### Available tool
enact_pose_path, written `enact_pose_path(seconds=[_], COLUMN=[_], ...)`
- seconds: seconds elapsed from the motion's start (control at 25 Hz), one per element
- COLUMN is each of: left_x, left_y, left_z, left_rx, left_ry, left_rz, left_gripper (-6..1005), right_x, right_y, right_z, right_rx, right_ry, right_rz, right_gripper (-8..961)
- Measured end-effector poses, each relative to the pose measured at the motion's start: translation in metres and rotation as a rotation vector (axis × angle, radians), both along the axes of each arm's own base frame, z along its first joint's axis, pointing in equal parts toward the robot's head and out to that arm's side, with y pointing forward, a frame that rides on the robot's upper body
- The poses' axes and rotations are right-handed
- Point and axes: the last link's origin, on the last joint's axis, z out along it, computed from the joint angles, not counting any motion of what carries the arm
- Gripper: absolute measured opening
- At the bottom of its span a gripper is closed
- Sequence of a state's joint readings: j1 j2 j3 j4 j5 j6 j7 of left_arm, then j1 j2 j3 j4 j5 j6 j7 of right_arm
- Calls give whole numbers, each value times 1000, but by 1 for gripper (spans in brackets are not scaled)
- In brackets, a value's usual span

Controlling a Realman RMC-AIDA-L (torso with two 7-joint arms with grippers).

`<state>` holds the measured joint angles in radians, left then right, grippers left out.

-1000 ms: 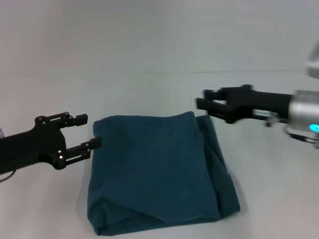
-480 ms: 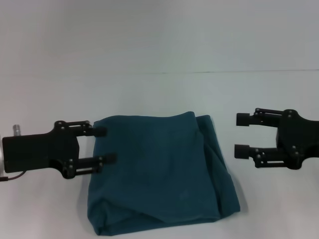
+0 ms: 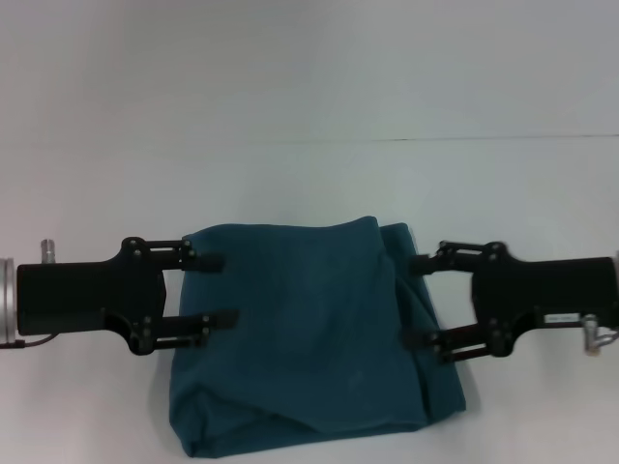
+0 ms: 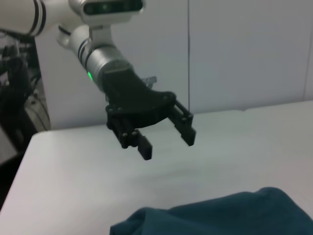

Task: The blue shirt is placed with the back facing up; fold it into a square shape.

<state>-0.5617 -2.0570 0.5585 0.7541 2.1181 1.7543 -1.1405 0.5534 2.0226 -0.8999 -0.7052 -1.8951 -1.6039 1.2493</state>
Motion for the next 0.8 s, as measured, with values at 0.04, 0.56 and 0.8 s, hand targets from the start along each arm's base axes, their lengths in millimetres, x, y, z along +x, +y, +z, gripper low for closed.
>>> enact_pose_path(seconds=[0.04,0.56,0.8], left_x=[-2,-8,-9], left_y=[0,-8,-11], left_z=[-1,-10,-11], left_rx=[10,-21,-40], left_ry=[-1,7,15], left_rz=[8,35,31], left_gripper=[651,651,651], right_x=[-2,-12,-14], right_y=[2,-2,-3], right_z=[-3,-10,-10], right_rx=[-3,-33,-29], right_ry=[-10,-8,10], right_rz=[7,75,91], right_gripper=[942,938,938])
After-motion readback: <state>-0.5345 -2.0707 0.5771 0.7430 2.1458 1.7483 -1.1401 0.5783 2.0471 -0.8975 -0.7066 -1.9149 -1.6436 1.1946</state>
